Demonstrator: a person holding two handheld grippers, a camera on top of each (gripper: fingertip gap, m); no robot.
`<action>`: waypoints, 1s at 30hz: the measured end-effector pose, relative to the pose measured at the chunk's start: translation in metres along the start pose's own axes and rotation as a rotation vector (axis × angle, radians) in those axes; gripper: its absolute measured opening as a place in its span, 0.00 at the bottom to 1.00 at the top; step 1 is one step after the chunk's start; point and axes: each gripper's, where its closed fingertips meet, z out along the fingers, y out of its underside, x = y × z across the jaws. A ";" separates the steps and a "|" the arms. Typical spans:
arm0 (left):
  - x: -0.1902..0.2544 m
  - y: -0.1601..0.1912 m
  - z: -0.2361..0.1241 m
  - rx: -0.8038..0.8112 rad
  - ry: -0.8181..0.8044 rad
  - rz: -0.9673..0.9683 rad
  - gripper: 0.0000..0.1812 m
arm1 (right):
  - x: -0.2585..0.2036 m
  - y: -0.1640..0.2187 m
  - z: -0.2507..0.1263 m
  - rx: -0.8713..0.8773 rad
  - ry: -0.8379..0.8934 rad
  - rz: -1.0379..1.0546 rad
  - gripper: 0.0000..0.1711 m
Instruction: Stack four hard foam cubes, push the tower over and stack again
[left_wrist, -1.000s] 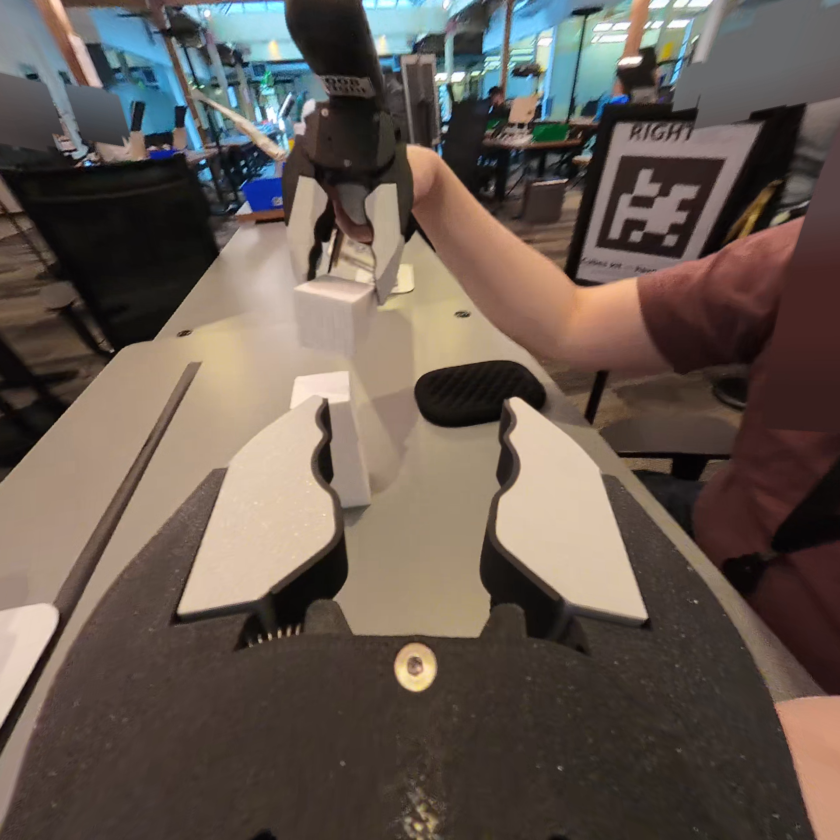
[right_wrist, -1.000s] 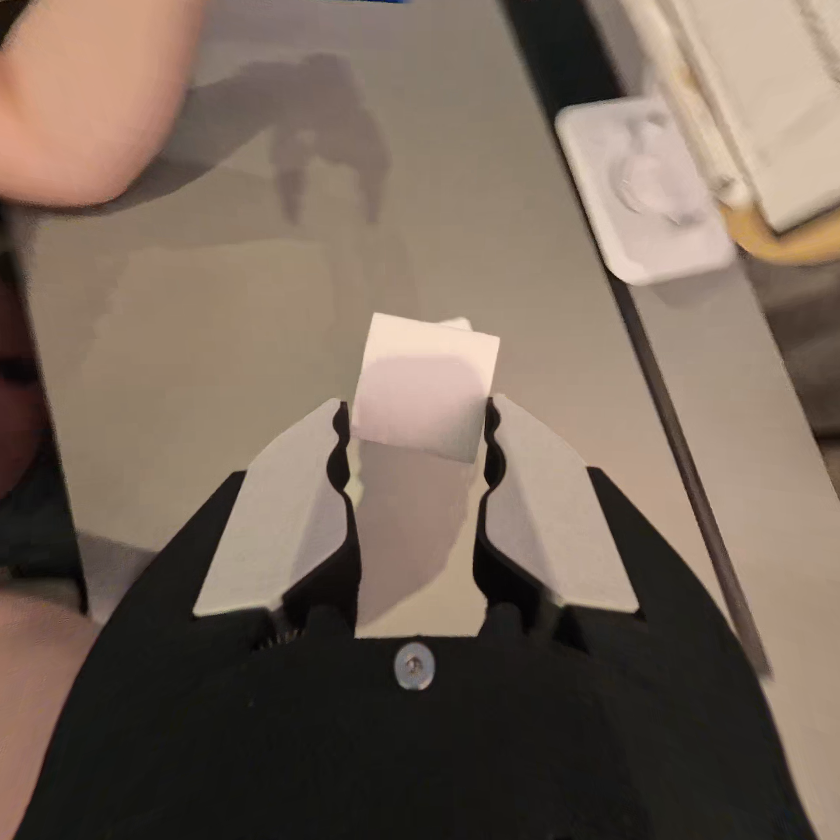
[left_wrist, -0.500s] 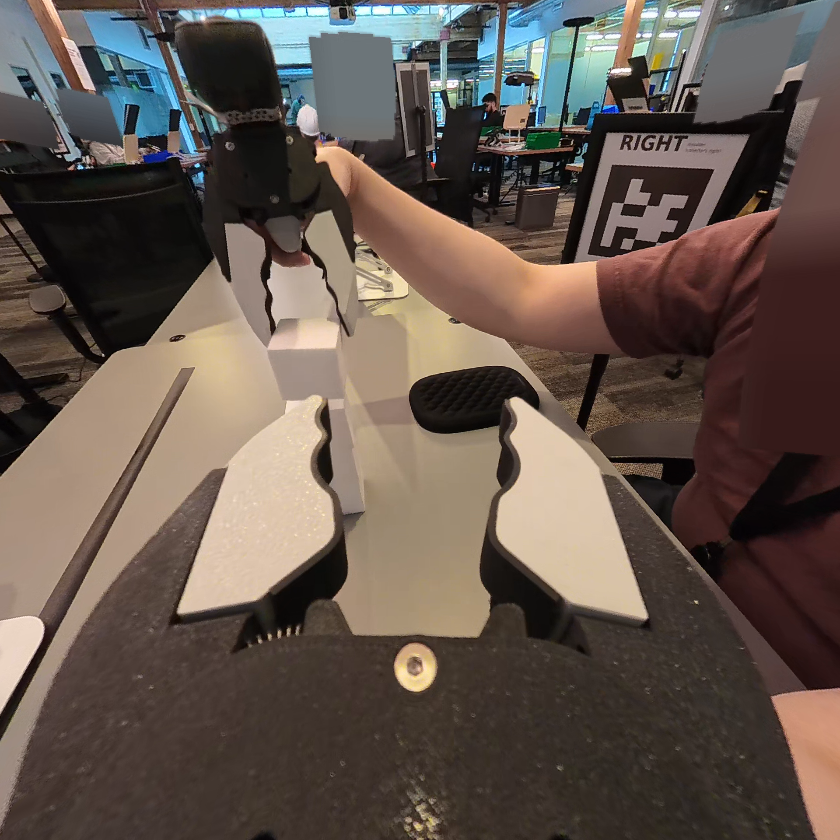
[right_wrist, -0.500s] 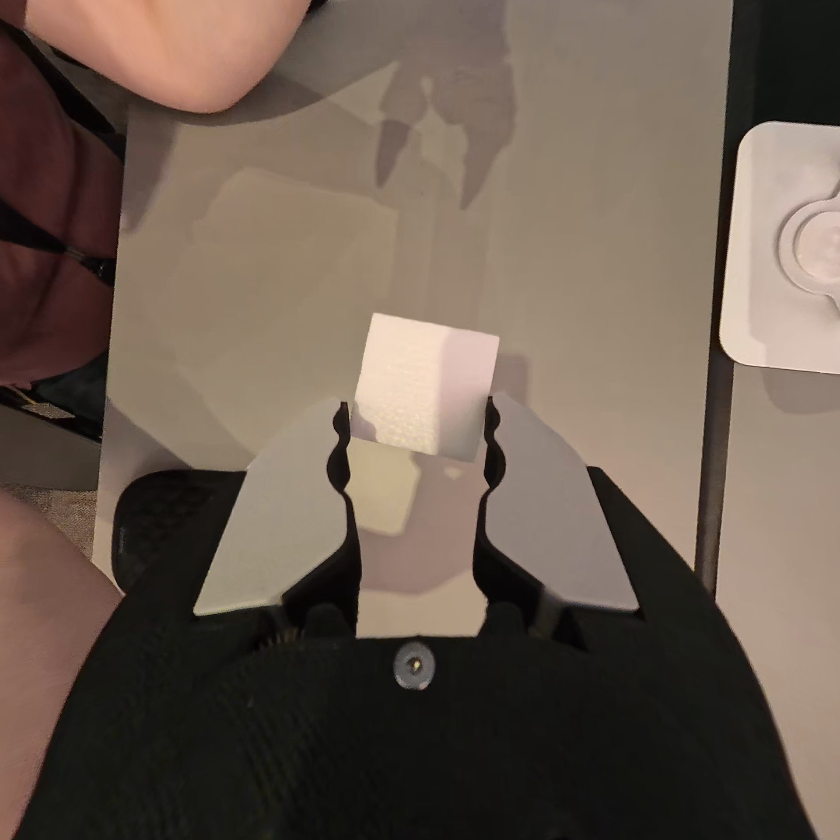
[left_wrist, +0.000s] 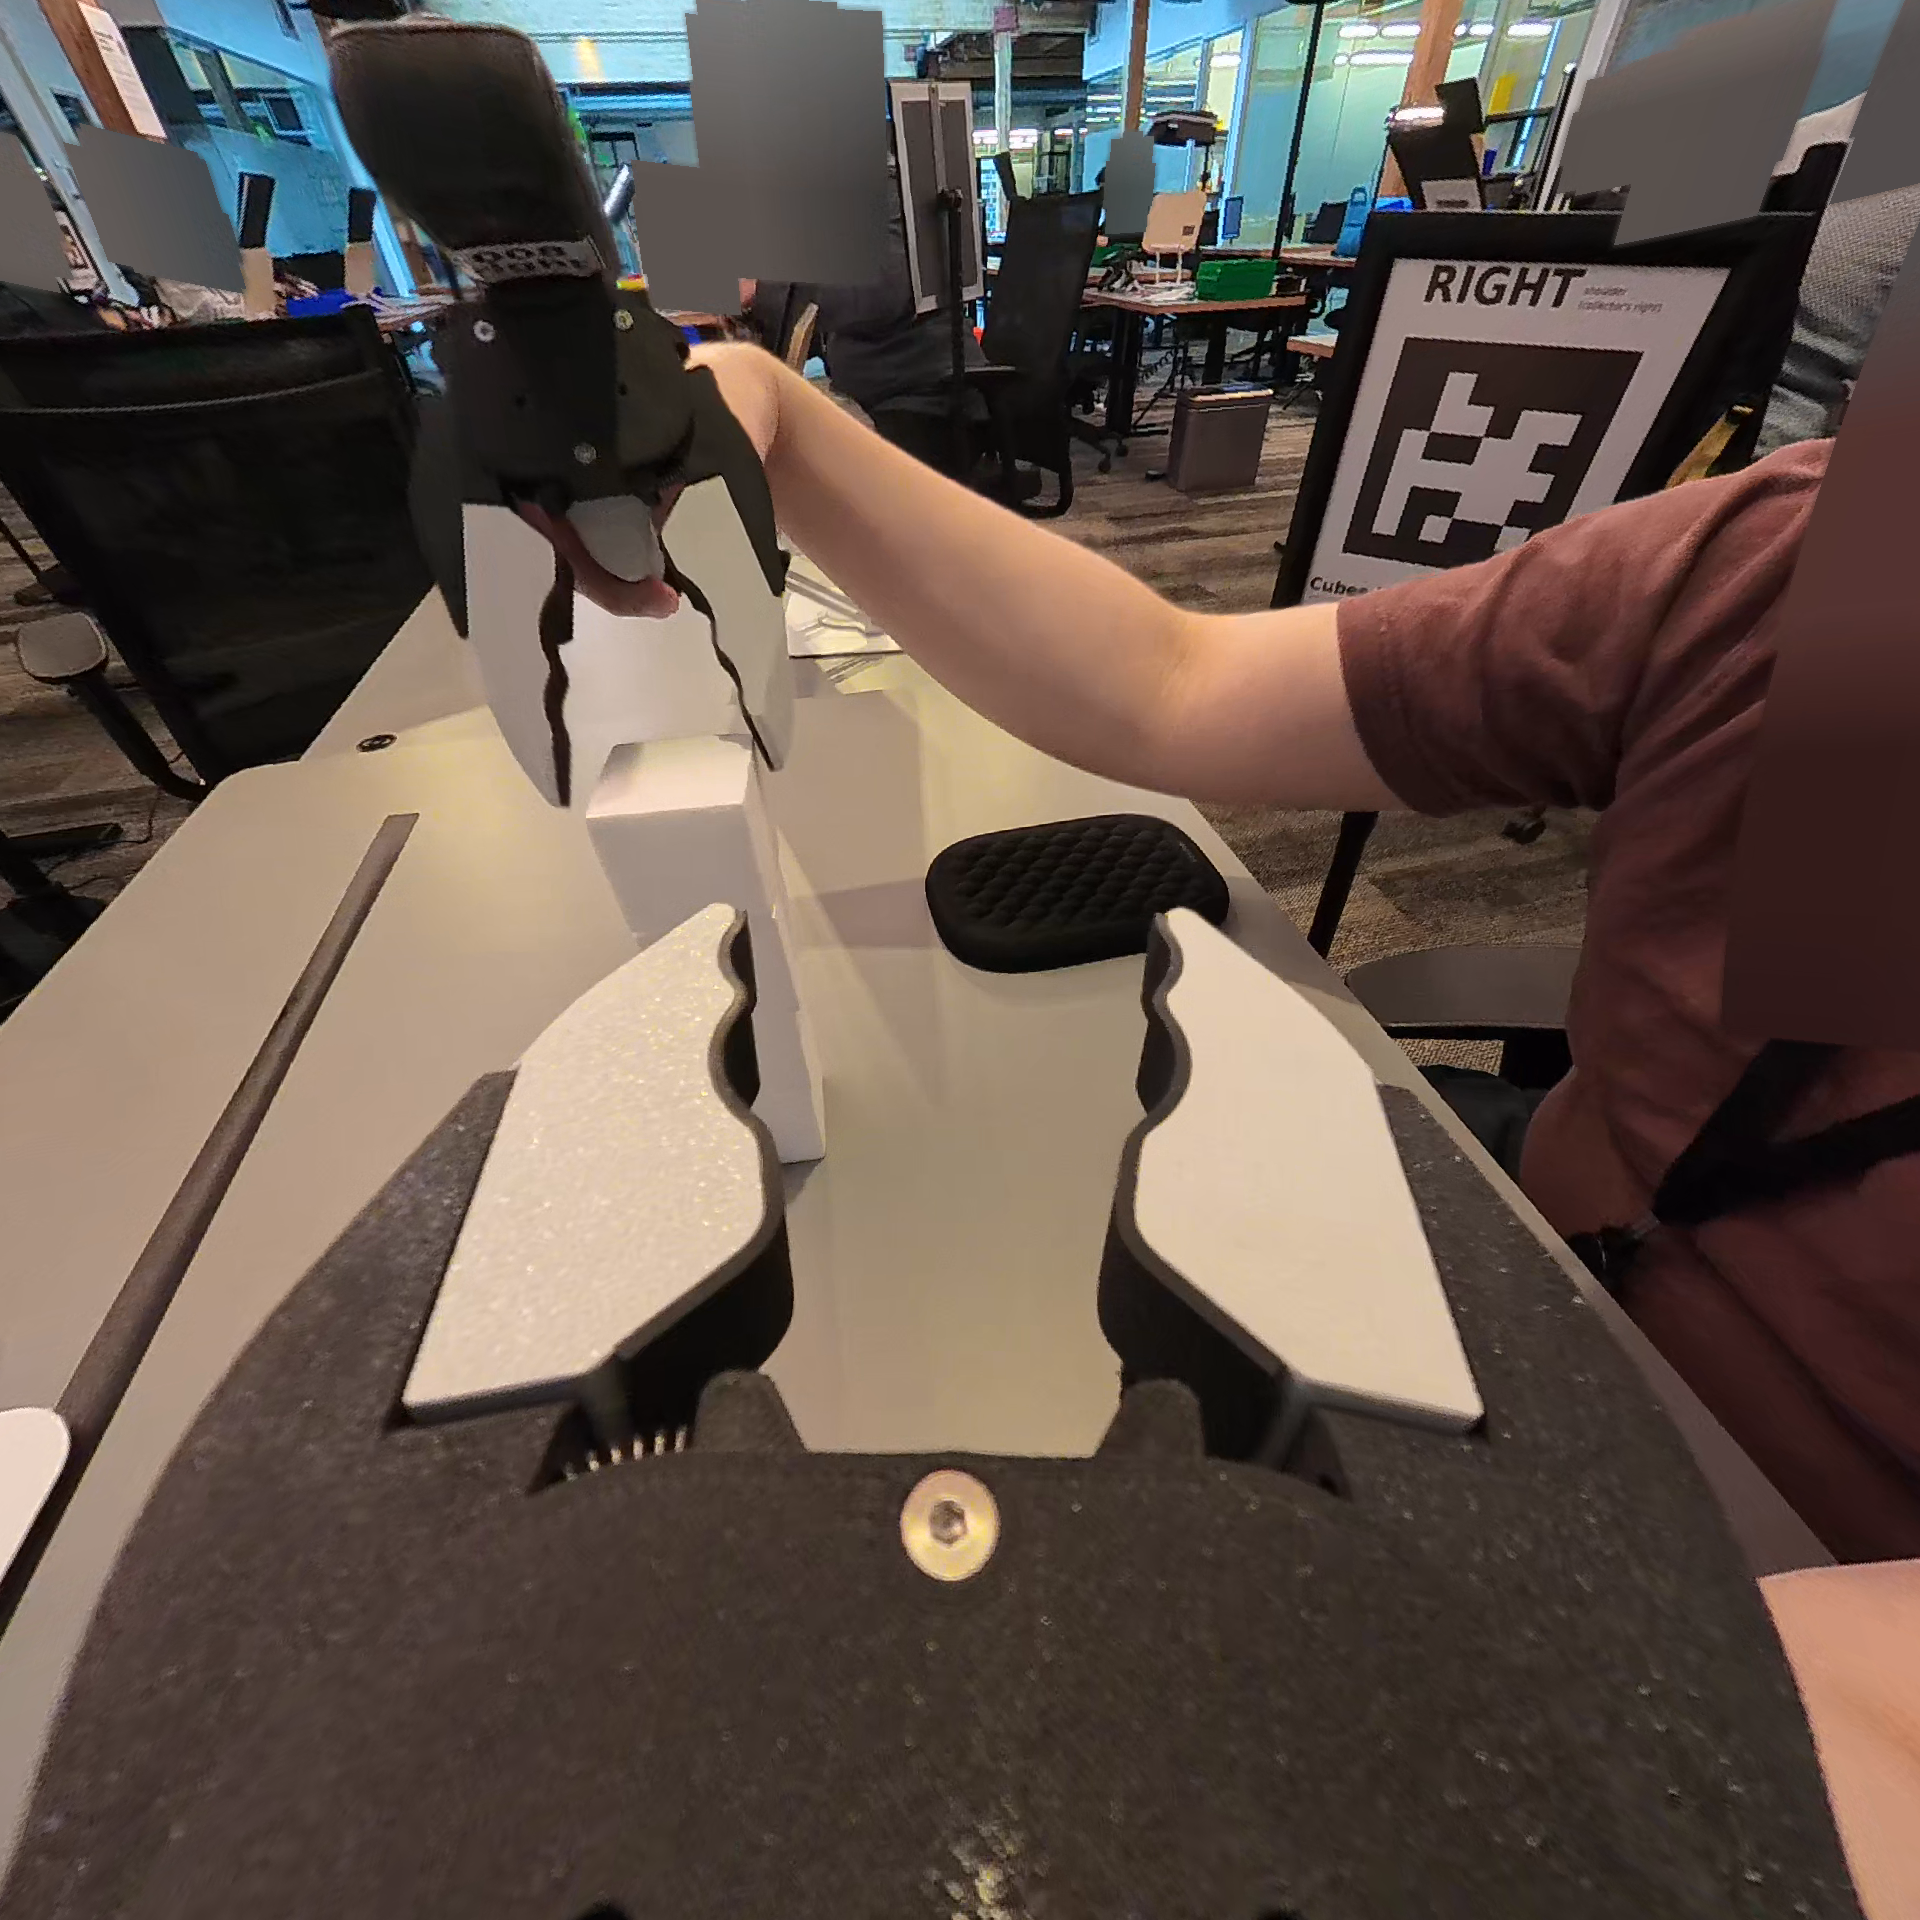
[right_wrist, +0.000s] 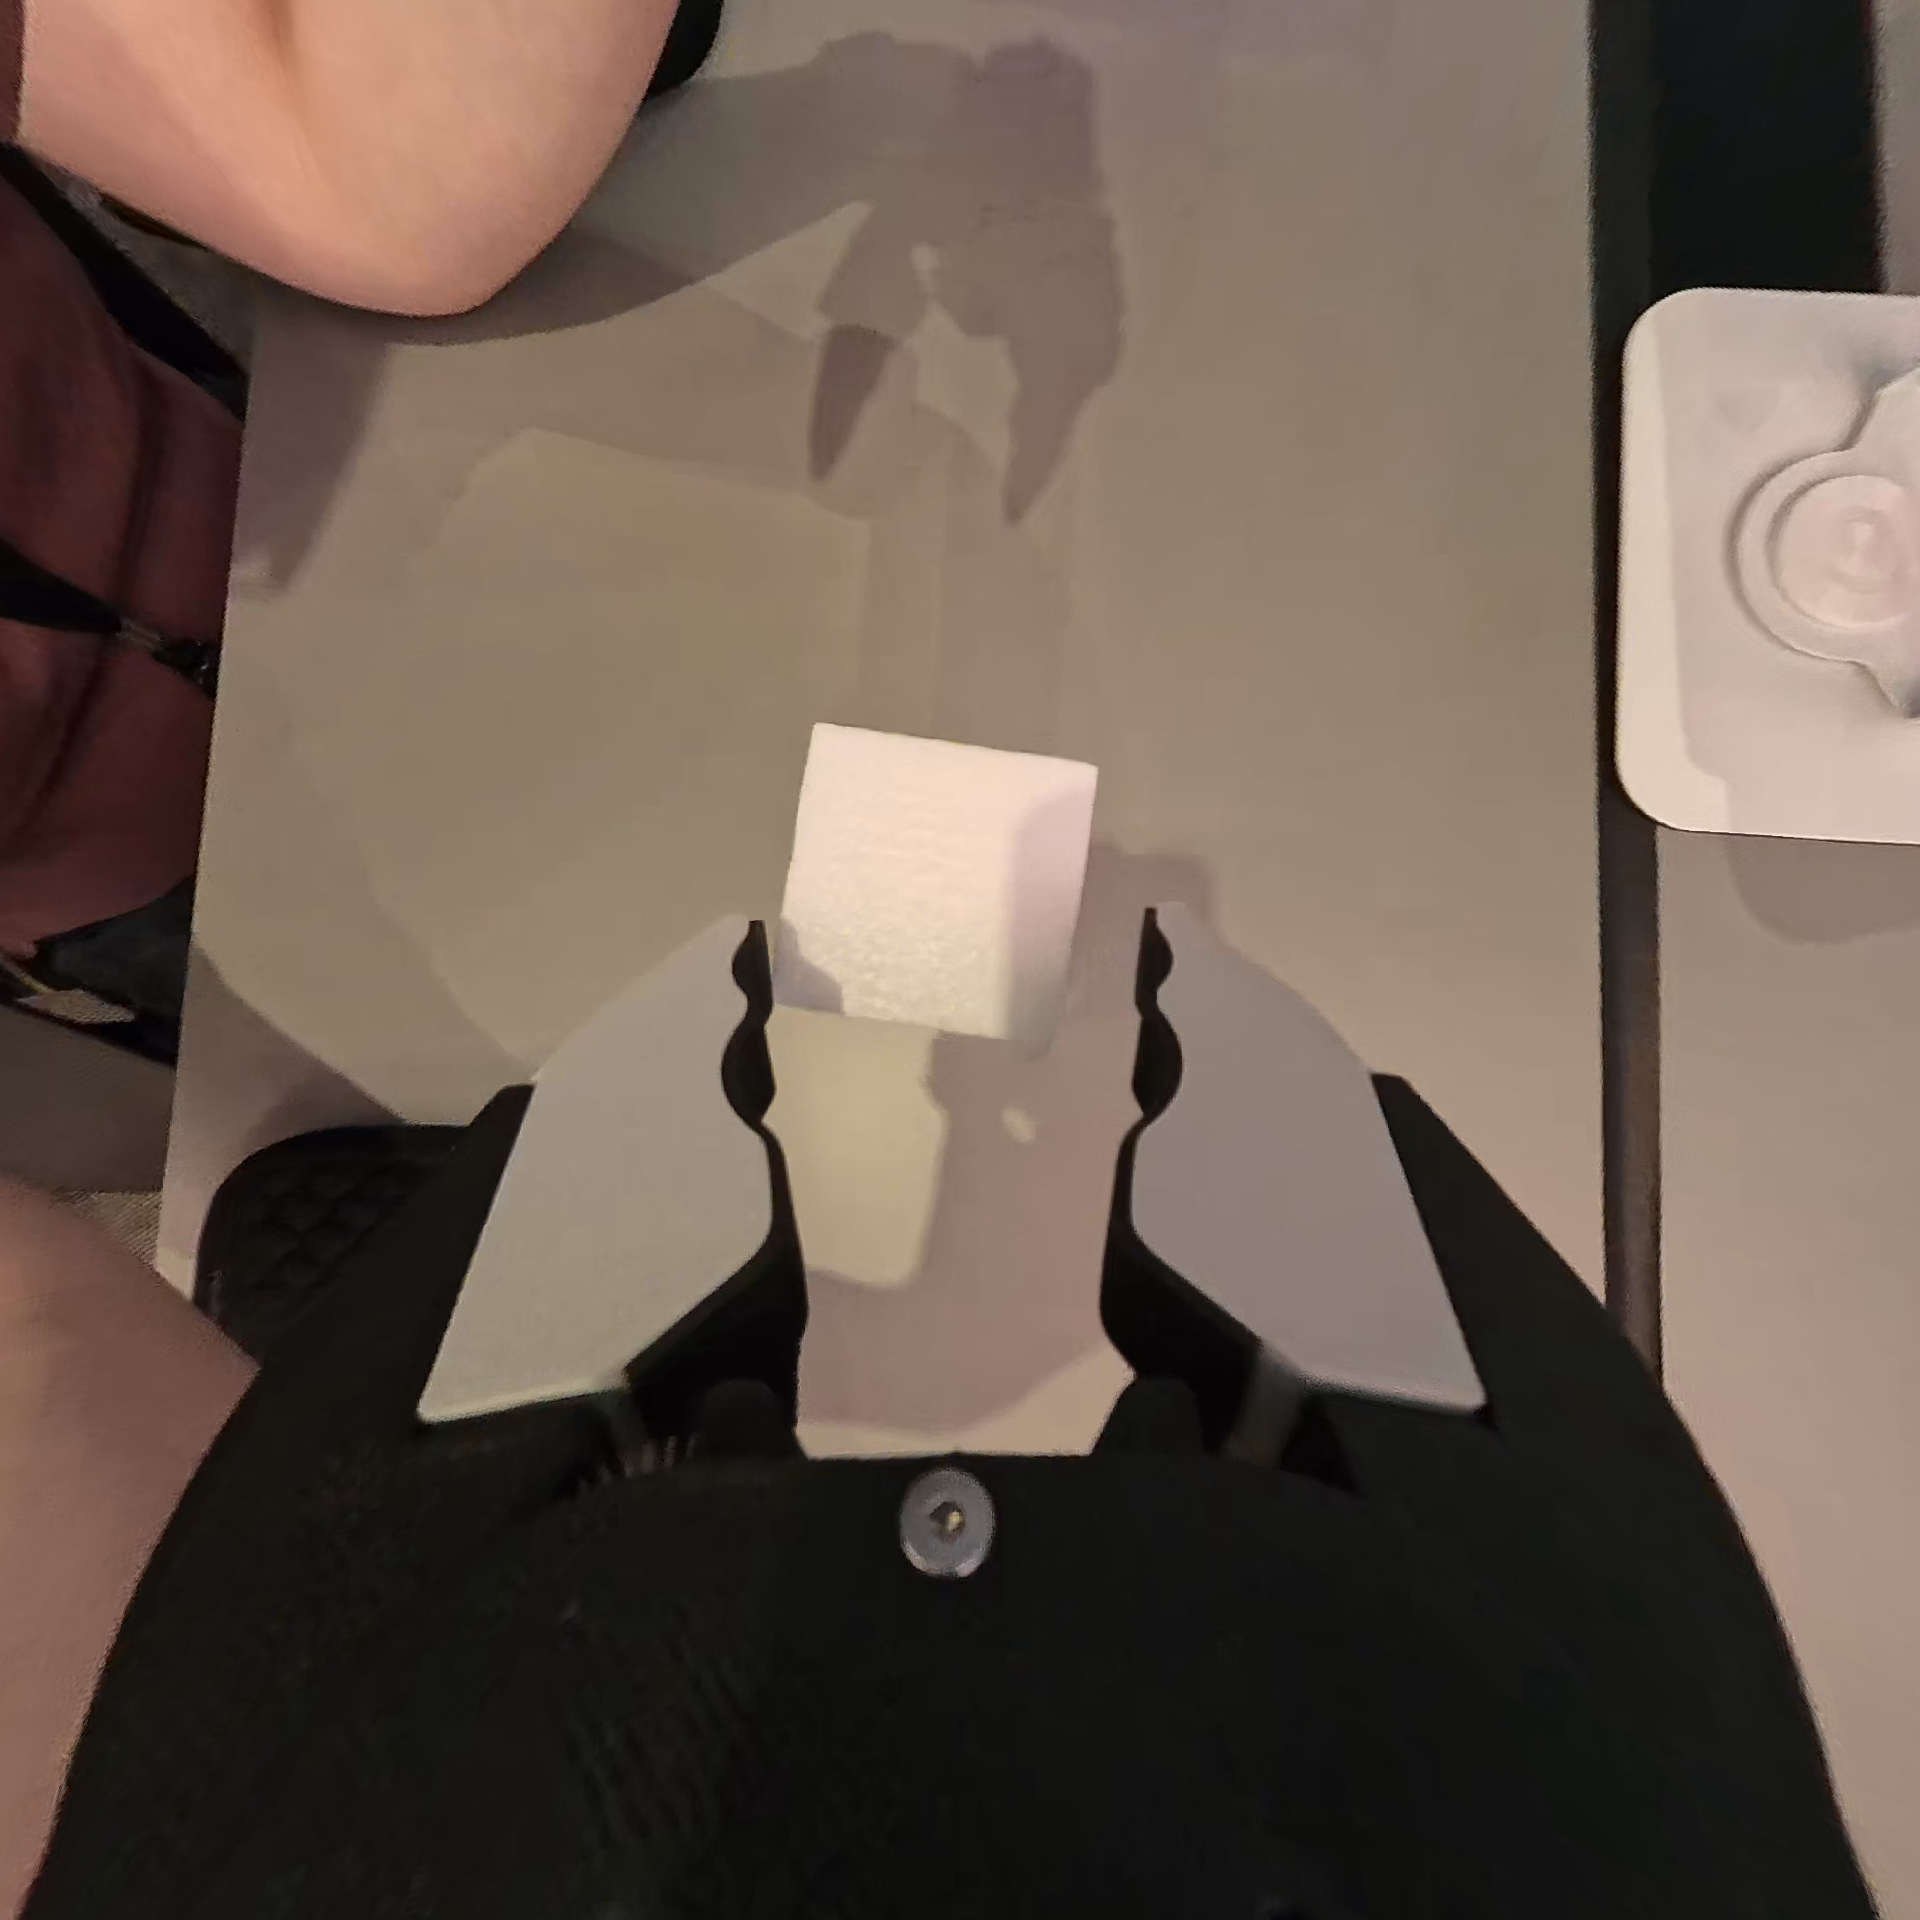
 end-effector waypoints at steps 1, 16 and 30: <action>0.001 -0.001 -0.001 0.006 0.002 0.001 0.39 | 0.000 0.000 -0.005 0.033 0.018 -0.002 0.40; 0.005 0.010 0.020 -0.079 0.051 -0.008 0.40 | -0.191 -0.001 -0.143 1.099 -0.938 -0.692 0.25; 0.010 -0.001 0.027 -0.025 0.087 0.021 0.39 | -0.213 0.001 -0.136 1.072 -0.972 -0.804 0.27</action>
